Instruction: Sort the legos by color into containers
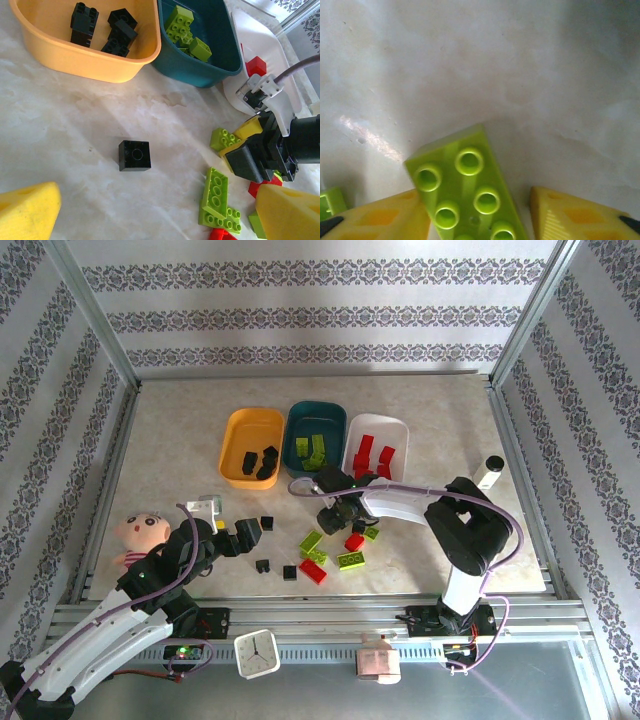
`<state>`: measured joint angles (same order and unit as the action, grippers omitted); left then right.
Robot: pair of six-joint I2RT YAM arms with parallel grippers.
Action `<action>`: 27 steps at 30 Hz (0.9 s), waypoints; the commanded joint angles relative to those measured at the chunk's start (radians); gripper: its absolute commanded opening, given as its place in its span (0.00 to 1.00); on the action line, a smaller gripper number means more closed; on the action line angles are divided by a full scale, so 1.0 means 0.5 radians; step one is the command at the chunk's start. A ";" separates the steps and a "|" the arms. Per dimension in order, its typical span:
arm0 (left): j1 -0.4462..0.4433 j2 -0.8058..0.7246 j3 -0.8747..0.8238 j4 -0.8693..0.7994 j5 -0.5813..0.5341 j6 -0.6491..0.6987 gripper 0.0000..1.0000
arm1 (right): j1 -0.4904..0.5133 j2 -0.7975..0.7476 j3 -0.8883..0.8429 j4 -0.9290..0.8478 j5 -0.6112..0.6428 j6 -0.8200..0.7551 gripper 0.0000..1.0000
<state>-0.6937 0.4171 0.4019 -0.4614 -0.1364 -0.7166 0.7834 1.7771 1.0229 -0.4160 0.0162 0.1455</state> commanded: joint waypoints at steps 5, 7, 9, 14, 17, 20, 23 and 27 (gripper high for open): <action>0.004 -0.012 -0.003 0.005 -0.040 -0.020 1.00 | 0.022 -0.170 -0.074 0.108 -0.106 0.033 0.23; 0.004 -0.012 -0.002 0.008 -0.040 -0.010 1.00 | 0.019 -0.267 -0.091 0.134 -0.147 0.050 0.18; 0.004 -0.012 -0.002 0.014 -0.037 -0.011 1.00 | 0.017 -0.368 -0.093 0.157 -0.187 0.076 0.16; 0.004 -0.012 -0.030 0.070 -0.011 -0.011 1.00 | -0.049 -0.575 -0.025 0.247 -0.258 0.168 0.16; 0.004 -0.021 -0.057 0.141 0.018 -0.010 1.00 | -0.129 -0.561 0.089 0.283 -0.210 0.240 0.16; 0.004 -0.021 -0.067 0.176 0.038 -0.005 1.00 | -0.191 -0.434 0.241 0.275 -0.054 0.305 0.16; 0.004 -0.021 -0.065 0.172 0.036 0.006 1.00 | -0.244 -0.238 0.415 0.263 0.079 0.374 0.15; 0.004 -0.021 -0.064 0.148 0.022 0.007 1.00 | -0.263 0.038 0.680 0.212 0.276 0.414 0.16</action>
<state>-0.6937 0.4168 0.3740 -0.4179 -0.1284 -0.7162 0.6521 1.7306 1.2945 -0.2878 0.0525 0.3134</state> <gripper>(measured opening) 0.997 0.270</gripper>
